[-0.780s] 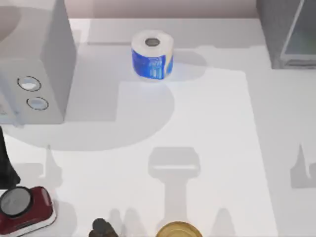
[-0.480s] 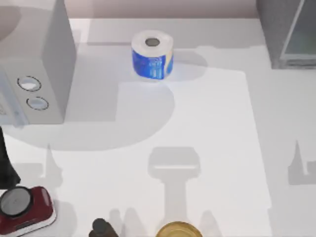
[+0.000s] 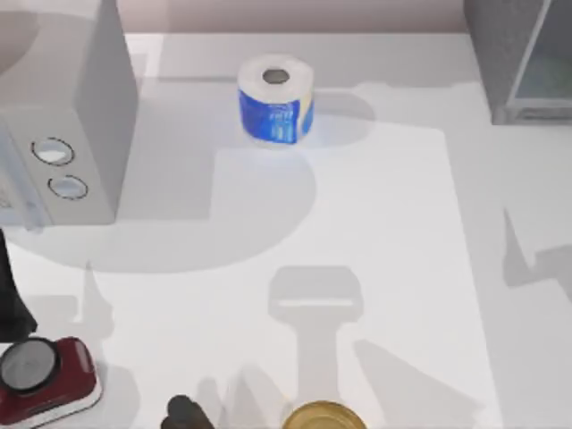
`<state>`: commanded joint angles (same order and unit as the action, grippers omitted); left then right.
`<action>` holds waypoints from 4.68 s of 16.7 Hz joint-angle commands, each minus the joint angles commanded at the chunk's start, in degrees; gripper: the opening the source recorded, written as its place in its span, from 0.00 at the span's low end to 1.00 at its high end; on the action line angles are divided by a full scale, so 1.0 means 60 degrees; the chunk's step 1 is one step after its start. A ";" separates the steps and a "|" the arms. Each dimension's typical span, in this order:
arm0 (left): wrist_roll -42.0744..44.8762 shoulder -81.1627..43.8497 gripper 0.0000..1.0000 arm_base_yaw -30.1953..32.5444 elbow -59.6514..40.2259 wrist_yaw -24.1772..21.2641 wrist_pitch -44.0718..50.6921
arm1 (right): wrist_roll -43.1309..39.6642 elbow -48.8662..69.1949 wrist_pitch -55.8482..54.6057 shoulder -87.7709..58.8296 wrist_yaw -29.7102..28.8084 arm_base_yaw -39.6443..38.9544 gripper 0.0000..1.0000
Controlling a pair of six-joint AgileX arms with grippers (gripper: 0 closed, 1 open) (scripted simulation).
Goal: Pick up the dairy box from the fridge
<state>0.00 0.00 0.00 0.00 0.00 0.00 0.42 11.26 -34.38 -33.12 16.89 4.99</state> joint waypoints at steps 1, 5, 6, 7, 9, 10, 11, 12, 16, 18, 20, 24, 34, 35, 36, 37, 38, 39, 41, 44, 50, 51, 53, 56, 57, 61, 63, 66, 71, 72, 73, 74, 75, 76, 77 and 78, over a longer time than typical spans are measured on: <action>0.0000 0.0000 1.00 0.0000 0.0000 0.0000 0.0000 | 0.0039 0.0044 -0.0905 -0.1010 0.0266 0.0273 1.00; 0.0000 0.0000 1.00 0.0000 0.0000 0.0000 0.0000 | 0.0149 -0.0099 -0.4716 -0.5215 0.1032 0.1733 1.00; 0.0000 0.0000 1.00 0.0000 0.0000 0.0000 0.0000 | 0.0158 -0.0132 -0.5606 -0.6172 0.1143 0.2181 1.00; 0.0000 0.0000 1.00 0.0000 0.0000 0.0000 0.0000 | 0.0160 -0.0152 -0.6427 -0.7061 0.1236 0.2623 1.00; 0.0000 0.0000 1.00 0.0000 0.0000 0.0000 0.0000 | 0.0154 -0.0198 -0.7799 -0.8647 0.1439 0.3342 1.00; 0.0000 0.0000 1.00 0.0000 0.0000 0.0000 0.0000 | 0.0149 -0.0226 -0.8338 -0.9343 0.1567 0.3587 1.00; 0.0000 0.0000 1.00 0.0000 0.0000 0.0000 0.0000 | 0.0142 -0.0246 -0.8777 -0.9960 0.1706 0.3757 1.00; 0.0000 0.0000 1.00 0.0000 0.0000 0.0000 0.0000 | 0.0135 -0.0247 -0.9118 -1.0484 0.1839 0.3887 1.00; 0.0000 0.0000 1.00 0.0000 0.0000 0.0000 0.0000 | 0.0105 -0.0125 -0.9711 -1.1575 0.2091 0.4252 1.00; 0.0000 0.0000 1.00 0.0000 0.0000 0.0000 0.0000 | 0.0104 -0.0119 -0.9722 -1.1599 0.2095 0.4264 1.00; 0.0000 0.0000 1.00 0.0000 0.0000 0.0000 0.0000 | 0.0104 -0.0119 -0.9722 -1.1599 0.2095 0.4264 1.00; 0.0000 0.0000 1.00 0.0000 0.0000 0.0000 0.0000 | 0.0034 -0.0057 -0.9801 -1.1264 0.2218 0.4127 1.00; 0.0000 0.0000 1.00 0.0000 0.0000 0.0000 0.0000 | -0.0210 0.4297 -0.5932 -1.0140 0.2573 0.3172 1.00; 0.0000 0.0000 1.00 0.0000 0.0000 0.0000 0.0000 | -0.0180 0.4770 -0.5123 -1.0316 0.2395 0.2997 1.00; 0.0000 0.0000 1.00 0.0000 0.0000 0.0000 0.0000 | -0.0152 0.5228 -0.4317 -1.0507 0.2161 0.2800 1.00; 0.0000 0.0000 1.00 0.0000 0.0000 0.0000 0.0000 | -0.0130 0.5679 -0.3538 -1.0701 0.1875 0.2587 1.00; 0.0000 0.0000 1.00 0.0000 0.0000 0.0000 0.0000 | -0.0118 0.6125 -0.2807 -1.0894 0.1545 0.2365 1.00; 0.0000 0.0000 1.00 0.0000 0.0000 0.0000 0.0000 | -0.0120 0.6554 -0.2135 -1.1089 0.1183 0.2144 1.00; 0.0000 0.0000 1.00 0.0000 0.0000 0.0000 0.0000 | -0.0167 0.7316 -0.1006 -1.1517 0.0410 0.1734 1.00; 0.0000 0.0000 1.00 0.0000 0.0000 0.0000 0.0000 | -0.0317 0.8081 0.0077 -1.2258 -0.0650 0.1259 1.00; 0.0000 0.0000 1.00 0.0000 0.0000 0.0000 0.0000 | -0.0446 0.8360 0.0536 -1.2810 -0.1282 0.1037 1.00; 0.0000 0.0000 1.00 0.0000 0.0000 0.0000 0.0000 | -0.0446 0.8360 0.0536 -1.2810 -0.1282 0.1037 1.00; 0.0000 0.0000 1.00 0.0000 0.0000 0.0000 0.0000 | -0.0440 0.8350 0.0527 -1.2791 -0.1257 0.1084 1.00; 0.0000 0.0000 1.00 0.0000 0.0000 0.0000 0.0000 | -0.0465 0.8962 0.0678 -1.3172 -0.1223 0.1054 1.00; 0.0000 0.0000 1.00 0.0000 0.0000 0.0000 0.0000 | -0.0465 0.9269 0.0735 -1.3411 -0.1232 0.1043 1.00; 0.0000 0.0000 1.00 0.0000 0.0000 0.0000 0.0000 | -0.0426 1.0378 0.0838 -1.4477 -0.1372 0.0949 1.00; 0.0000 0.0000 1.00 0.0000 0.0000 0.0000 0.0000 | -0.0398 1.0719 0.0860 -1.4820 -0.1478 0.0861 1.00; 0.0000 0.0000 1.00 0.0000 0.0000 0.0000 0.0000 | -0.0390 1.0779 0.0870 -1.4889 -0.1506 0.0836 1.00; 0.0000 0.0000 1.00 0.0000 0.0000 0.0000 0.0000 | -0.0390 1.0779 0.0870 -1.4889 -0.1506 0.0836 0.70; 0.0000 0.0000 1.00 0.0000 0.0000 0.0000 0.0000 | -0.0390 1.0779 0.0870 -1.4889 -0.1506 0.0836 0.62; 0.0000 0.0000 1.00 0.0000 0.0000 0.0000 0.0000 | -0.0390 1.0779 0.0870 -1.4889 -0.1506 0.0836 0.55; 0.0000 0.0000 1.00 0.0000 0.0000 0.0000 0.0000 | -0.0390 1.0779 0.0870 -1.4889 -0.1506 0.0836 0.47; 0.0000 0.0000 1.00 0.0000 0.0000 0.0000 0.0000 | -0.0390 1.0779 0.0870 -1.4889 -0.1506 0.0836 0.40; 0.0000 0.0000 1.00 0.0000 0.0000 0.0000 0.0000 | -0.0390 1.0779 0.0870 -1.4889 -0.1506 0.0836 0.32; 0.0000 0.0000 1.00 0.0000 0.0000 0.0000 0.0000 | -0.0390 1.0779 0.0870 -1.4889 -0.1506 0.0836 0.25; 0.0000 0.0000 1.00 0.0000 0.0000 0.0000 0.0000 | -0.0390 1.0779 0.0870 -1.4889 -0.1506 0.0836 0.17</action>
<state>0.00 0.00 0.00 0.00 0.00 0.00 -1.92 75.94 -29.16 -122.45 7.85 10.00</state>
